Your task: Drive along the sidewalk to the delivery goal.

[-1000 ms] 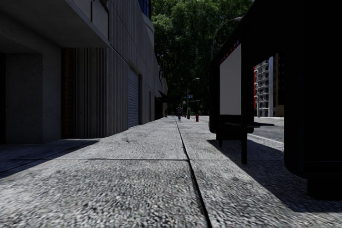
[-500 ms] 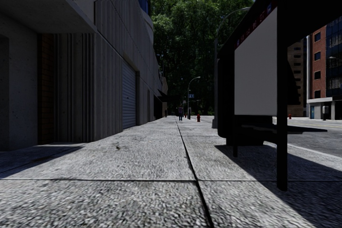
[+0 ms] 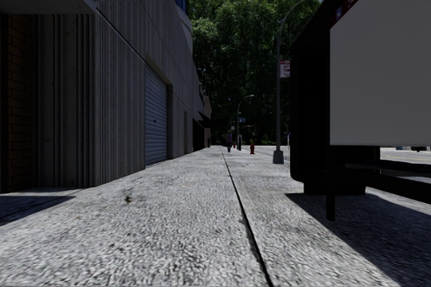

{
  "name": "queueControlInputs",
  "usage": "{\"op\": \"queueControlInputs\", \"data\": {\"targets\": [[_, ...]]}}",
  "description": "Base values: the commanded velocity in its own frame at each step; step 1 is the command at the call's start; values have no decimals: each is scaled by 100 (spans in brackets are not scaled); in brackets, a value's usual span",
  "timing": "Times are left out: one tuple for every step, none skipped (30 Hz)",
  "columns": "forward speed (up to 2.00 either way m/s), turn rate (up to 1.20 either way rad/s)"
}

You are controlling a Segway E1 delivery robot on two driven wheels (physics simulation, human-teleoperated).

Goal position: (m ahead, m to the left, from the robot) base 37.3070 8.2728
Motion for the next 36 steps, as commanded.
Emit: {"op": "queueControlInputs", "data": {"targets": [[200,0],[200,0],[200,0],[200,0],[200,0],[200,0],[200,0],[200,0],[200,0],[200,0],[200,0],[200,0],[200,0],[200,0],[200,0],[200,-7],[200,-14],[200,-14],[200,-25],[200,-40],[200,-46],[200,-45],[200,-45],[200,0],[200,0],[200,0],[200,0],[200,0],[200,0],[200,0],[200,0],[200,0],[200,0],[200,0],[200,0],[200,0]]}}
